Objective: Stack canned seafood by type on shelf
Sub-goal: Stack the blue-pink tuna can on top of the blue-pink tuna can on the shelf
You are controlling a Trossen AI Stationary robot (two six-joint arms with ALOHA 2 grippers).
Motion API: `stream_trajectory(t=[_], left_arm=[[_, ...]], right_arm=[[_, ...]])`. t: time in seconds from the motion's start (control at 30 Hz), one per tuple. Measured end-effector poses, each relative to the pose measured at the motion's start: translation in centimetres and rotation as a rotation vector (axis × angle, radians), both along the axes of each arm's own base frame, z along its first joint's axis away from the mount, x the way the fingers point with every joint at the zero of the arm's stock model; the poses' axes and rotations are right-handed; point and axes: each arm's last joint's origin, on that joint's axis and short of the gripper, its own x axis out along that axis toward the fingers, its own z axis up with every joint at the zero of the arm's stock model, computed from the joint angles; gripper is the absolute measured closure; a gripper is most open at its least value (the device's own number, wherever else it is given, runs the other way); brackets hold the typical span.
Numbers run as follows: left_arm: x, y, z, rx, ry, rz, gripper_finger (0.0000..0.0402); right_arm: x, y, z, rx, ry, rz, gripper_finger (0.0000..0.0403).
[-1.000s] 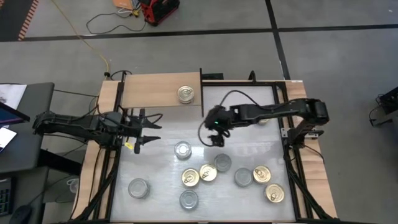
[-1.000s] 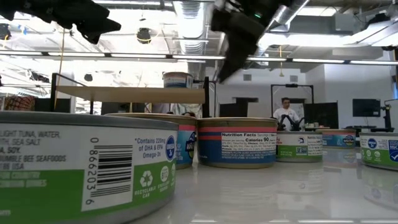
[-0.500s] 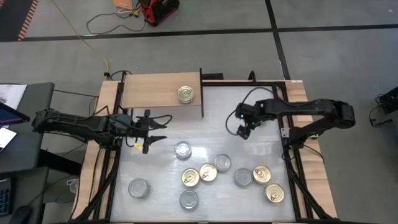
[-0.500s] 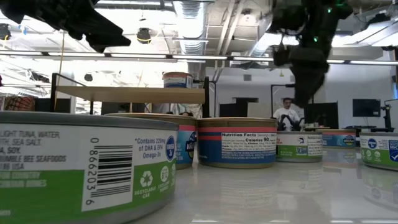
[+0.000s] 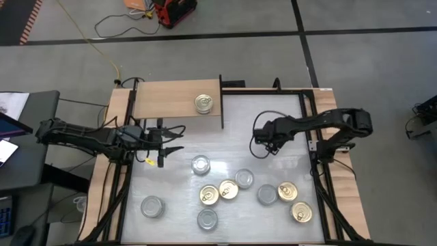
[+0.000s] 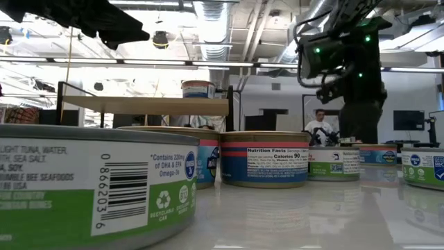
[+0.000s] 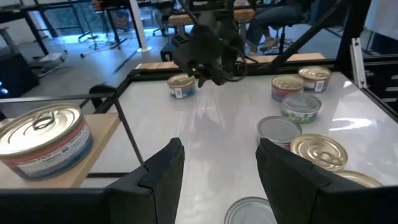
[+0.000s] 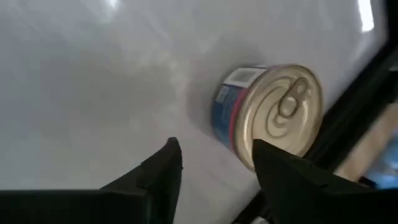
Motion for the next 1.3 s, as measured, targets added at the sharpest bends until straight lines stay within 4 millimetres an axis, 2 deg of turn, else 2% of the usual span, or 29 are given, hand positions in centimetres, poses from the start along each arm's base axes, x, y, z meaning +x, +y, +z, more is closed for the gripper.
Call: stream_trajectory(t=[0.27,0.57,0.67,0.83,0.93,1.0,1.13,1.3], left_arm=[[0.0,0.0,-0.1,-0.014,0.004,-0.003,0.0211],[0.0,0.0,-0.1,-0.014,0.007,-0.005,0.0211],[0.0,0.0,-0.1,-0.012,0.007,-0.006,0.0211],[0.0,0.0,-0.1,-0.012,0.006,-0.005,0.0211],[0.0,0.0,0.0,-0.016,0.003,-0.005,0.0211],[0.0,0.0,0.0,-0.017,0.002,-0.004,0.0211],[-0.1,0.0,0.2,-0.026,-0.015,-0.004,0.0211],[-0.5,0.0,0.5,-0.032,-0.038,-0.004,0.0211]], right_arm=[[0.5,-0.5,-1.5,-0.030,0.081,0.017,0.0261],[-0.9,-1.6,-2.6,0.043,-0.007,-0.017,0.0276],[-1.0,-1.5,-2.7,0.033,-0.013,-0.033,0.0292],[-0.5,-0.2,-2.9,0.013,-0.031,0.013,0.0361],[0.4,1.3,-3.4,0.104,-0.123,-0.002,0.0390],[0.5,2.3,-3.3,0.141,-0.154,0.008,0.0386],[1.3,4.5,-3.1,0.130,-0.221,0.035,0.0351],[2.2,7.2,0.4,0.096,-0.347,0.144,0.0317]])
